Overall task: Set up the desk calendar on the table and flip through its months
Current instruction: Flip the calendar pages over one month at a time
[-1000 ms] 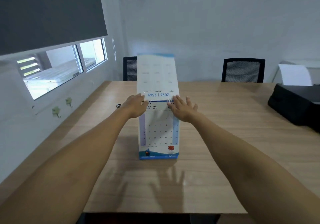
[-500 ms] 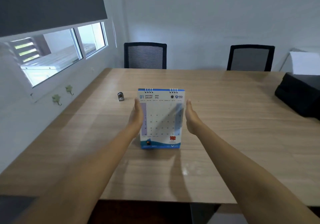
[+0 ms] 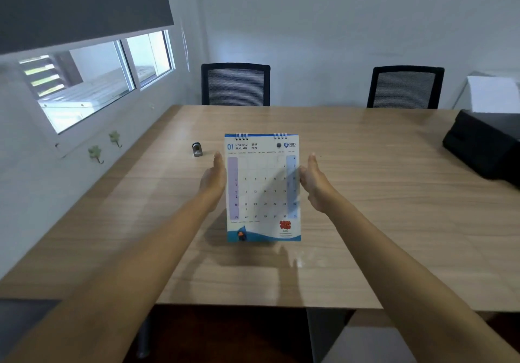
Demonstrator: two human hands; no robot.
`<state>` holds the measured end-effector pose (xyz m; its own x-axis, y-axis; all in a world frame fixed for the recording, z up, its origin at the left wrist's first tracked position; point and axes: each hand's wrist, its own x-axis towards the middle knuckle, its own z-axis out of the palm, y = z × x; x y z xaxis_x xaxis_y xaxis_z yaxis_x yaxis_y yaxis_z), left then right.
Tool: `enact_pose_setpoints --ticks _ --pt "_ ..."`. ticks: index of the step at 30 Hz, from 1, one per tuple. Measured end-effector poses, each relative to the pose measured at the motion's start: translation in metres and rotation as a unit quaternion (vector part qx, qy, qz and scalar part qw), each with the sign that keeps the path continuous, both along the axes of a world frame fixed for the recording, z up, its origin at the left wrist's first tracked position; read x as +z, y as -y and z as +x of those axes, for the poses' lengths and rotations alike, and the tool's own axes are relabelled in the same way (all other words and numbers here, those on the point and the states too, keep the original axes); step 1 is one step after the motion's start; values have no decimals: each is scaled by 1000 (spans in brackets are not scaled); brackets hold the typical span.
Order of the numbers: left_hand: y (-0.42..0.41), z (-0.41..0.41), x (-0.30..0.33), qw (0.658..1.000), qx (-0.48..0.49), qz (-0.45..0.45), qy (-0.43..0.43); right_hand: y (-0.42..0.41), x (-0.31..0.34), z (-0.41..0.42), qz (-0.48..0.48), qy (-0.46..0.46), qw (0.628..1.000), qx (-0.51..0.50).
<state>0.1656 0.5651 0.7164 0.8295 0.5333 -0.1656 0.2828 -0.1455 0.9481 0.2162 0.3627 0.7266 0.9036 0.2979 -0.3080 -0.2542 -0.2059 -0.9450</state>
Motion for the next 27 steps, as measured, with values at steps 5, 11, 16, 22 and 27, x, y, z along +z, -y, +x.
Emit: enact_pose_setpoints --ticks 5,11,16,22,27 --pt "-17 -3 28 990 46 -105 81 28 26 15 61 16 998 17" --pt "-6 0 75 983 0 -84 166 21 68 17 160 82 982 52" --pt "-4 26 72 946 -96 292 98 -9 56 27 -25 239 964 111" --pt "-25 61 40 868 -166 467 -3 -20 27 58 -373 319 861 132" --pt "-25 65 36 861 -159 483 -20 -21 25 63 -370 310 872 83"
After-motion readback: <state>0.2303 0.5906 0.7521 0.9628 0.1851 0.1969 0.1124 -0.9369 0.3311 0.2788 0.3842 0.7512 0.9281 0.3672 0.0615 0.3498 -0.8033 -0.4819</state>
